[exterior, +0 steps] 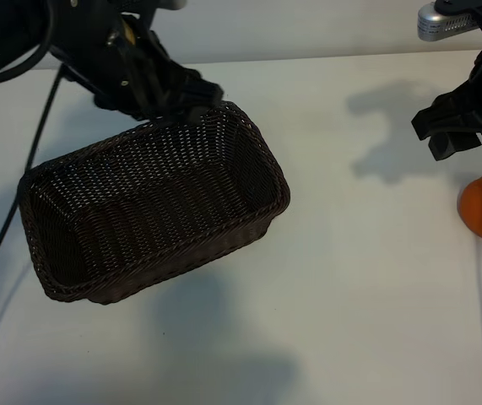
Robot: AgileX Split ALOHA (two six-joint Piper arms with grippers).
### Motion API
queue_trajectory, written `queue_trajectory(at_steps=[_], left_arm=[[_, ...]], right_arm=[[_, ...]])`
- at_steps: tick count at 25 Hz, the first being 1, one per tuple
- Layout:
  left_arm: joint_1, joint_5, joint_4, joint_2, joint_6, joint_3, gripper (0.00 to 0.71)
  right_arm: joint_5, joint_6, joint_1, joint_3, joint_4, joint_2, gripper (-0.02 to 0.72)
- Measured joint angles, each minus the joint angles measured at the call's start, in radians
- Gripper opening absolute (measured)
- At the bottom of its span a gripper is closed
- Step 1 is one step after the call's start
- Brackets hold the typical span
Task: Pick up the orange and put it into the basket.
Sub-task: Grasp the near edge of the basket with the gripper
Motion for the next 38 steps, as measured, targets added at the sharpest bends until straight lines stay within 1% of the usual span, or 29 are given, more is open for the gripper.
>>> queue_trajectory(at_steps=[5, 7, 9, 11, 13, 17, 21, 24, 29, 34, 36, 38], left_arm=[[0.0, 0.12, 0.161, -0.067, -0.106, 0.004, 0.588], [0.004, 0.132, 0.204, -0.096, -0.139, 0.026, 0.588], [0.02, 0.131, 0.22, -0.136, -0.167, 0.07, 0.588], [0.05, 0.118, 0.221, -0.173, -0.185, 0.137, 0.588], [0.091, 0.099, 0.219, -0.21, -0.199, 0.211, 0.588], [0.166, 0.04, 0.181, -0.295, -0.212, 0.38, 0.588], [0.214, -0.051, 0.143, -0.376, -0.258, 0.518, 0.588], [0.221, -0.083, 0.133, -0.405, -0.303, 0.567, 0.588], [0.224, -0.121, 0.13, -0.407, -0.385, 0.636, 0.588], [0.226, -0.18, 0.135, -0.407, -0.452, 0.679, 0.588], [0.237, -0.193, 0.149, -0.407, -0.485, 0.697, 0.588], [0.26, -0.206, 0.155, -0.407, -0.502, 0.714, 0.588]], right_arm=[[0.0, 0.0, 0.0, 0.0, 0.0, 0.0, 0.558], [0.0, 0.0, 0.0, 0.0, 0.0, 0.0, 0.558], [0.0, 0.0, 0.0, 0.0, 0.0, 0.0, 0.558], [0.0, 0.0, 0.0, 0.0, 0.0, 0.0, 0.558], [0.0, 0.0, 0.0, 0.0, 0.0, 0.0, 0.558], [-0.001, 0.0, 0.0, 0.0, 0.0, 0.0, 0.558], [-0.001, 0.0, 0.0, 0.0, 0.0, 0.0, 0.558], [-0.001, 0.0, 0.0, 0.0, 0.0, 0.0, 0.558], [-0.001, 0.0, 0.0, 0.0, 0.0, 0.0, 0.558], [-0.001, 0.0, 0.0, 0.0, 0.0, 0.0, 0.558], [-0.001, 0.0, 0.0, 0.0, 0.0, 0.0, 0.558], [-0.001, 0.0, 0.0, 0.0, 0.0, 0.0, 0.558]])
